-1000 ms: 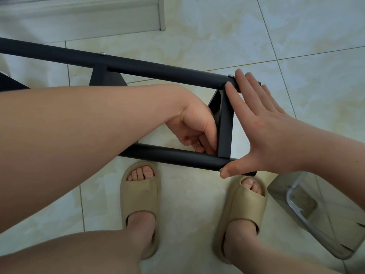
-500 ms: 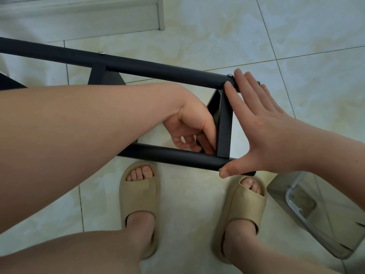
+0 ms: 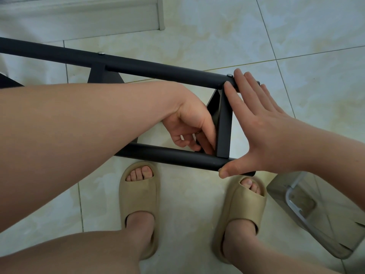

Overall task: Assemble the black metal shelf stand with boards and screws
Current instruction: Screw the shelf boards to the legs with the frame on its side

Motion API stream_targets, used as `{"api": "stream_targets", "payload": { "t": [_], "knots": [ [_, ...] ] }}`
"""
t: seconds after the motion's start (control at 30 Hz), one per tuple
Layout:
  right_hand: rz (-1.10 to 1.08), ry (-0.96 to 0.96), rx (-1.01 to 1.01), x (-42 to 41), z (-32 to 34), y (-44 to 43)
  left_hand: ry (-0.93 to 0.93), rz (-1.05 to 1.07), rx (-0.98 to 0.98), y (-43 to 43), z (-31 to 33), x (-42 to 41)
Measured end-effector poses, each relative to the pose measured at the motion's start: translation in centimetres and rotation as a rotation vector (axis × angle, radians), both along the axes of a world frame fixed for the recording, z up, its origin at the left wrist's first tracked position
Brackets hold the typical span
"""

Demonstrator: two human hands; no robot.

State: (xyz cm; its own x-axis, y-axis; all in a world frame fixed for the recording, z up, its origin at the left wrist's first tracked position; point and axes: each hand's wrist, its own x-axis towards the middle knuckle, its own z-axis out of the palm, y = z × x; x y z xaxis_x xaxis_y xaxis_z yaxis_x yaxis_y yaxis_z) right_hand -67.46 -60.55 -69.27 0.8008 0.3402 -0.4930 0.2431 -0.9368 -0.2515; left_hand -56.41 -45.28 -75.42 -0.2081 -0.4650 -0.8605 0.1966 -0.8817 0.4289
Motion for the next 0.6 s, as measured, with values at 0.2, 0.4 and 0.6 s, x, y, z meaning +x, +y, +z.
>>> {"api": "stream_targets", "payload": {
  "t": [0.2,0.4,0.6],
  "knots": [
    [-0.004,0.006,0.007,0.04,0.06,-0.03,-0.007,-0.011,-0.021,-0.29,-0.24,-0.35],
    [-0.003,0.004,0.005,0.05,0.10,-0.03,0.006,-0.009,-0.065,-0.10,-0.07,-0.26],
    [-0.004,0.004,0.001,0.03,0.08,0.01,-0.047,-0.028,-0.044,0.08,0.10,0.18]
  ]
}}
